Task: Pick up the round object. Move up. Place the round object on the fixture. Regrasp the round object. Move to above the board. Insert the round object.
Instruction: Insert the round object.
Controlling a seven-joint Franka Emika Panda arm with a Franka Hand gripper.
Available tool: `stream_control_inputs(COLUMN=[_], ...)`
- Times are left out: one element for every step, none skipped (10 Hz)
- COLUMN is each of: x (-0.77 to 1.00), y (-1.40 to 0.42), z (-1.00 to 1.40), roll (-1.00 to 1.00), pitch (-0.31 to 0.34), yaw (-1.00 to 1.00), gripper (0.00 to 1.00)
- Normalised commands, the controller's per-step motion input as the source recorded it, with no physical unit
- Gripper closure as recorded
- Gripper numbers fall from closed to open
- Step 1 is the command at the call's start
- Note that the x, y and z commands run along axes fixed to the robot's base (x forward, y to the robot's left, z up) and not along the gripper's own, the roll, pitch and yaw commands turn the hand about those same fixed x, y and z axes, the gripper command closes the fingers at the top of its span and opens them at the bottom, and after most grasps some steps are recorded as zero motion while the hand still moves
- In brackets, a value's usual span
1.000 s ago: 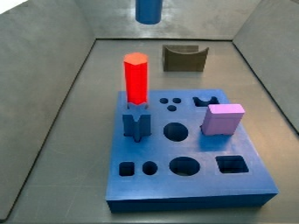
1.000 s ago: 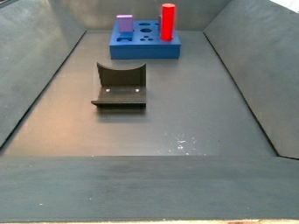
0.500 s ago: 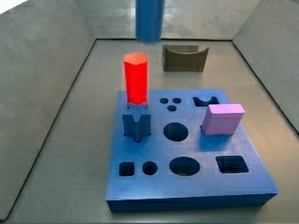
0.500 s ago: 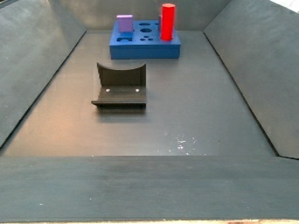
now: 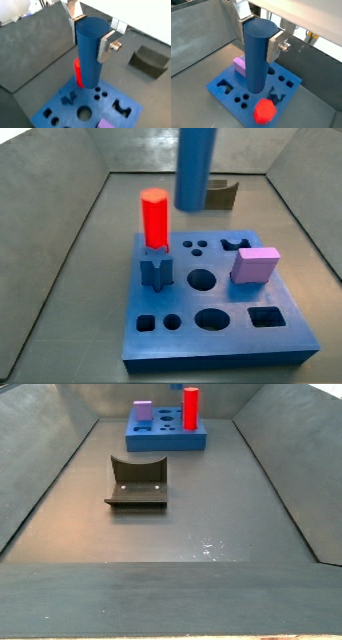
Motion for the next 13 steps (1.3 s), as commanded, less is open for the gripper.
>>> stream_control_inputs(x=[0.68,0.45,0.29,0.15,0.18,0.17,0.15,0.09,0.0,-0.07,0.0,0.0,0.0], y=[-0.23,-0.19,-0.27,-0.38,-0.44,-0.43,-0.35,-0.23,-0.07,-0.04,-0.05,-0.08,-0.13], z=[-0.15,-0.49,-0.59,-0.66,-0.62,-0.56,-0.43,-0.35,-0.22,-0.19,-0.25,-0.28,-0.33], roll=[-0.08,0.01,0.1,0.17,0.14,0.21,0.24,0.24,0.25,0.21,0.13,0.1,0.02], pitch=[0.057,0.019,0.019,0.0,0.0,0.0,0.0,0.0,0.0,0.0,0.0,-0.01,-0.034], yaw=[0.0,0.0,0.0,0.0,0.0,0.0,0.0,0.0,0.04,0.06,0.04,0.03,0.02], gripper=[1.0,1.0,1.0,1.0,1.0,1.0,1.0,1.0,1.0,1.0,1.0,1.0,1.0])
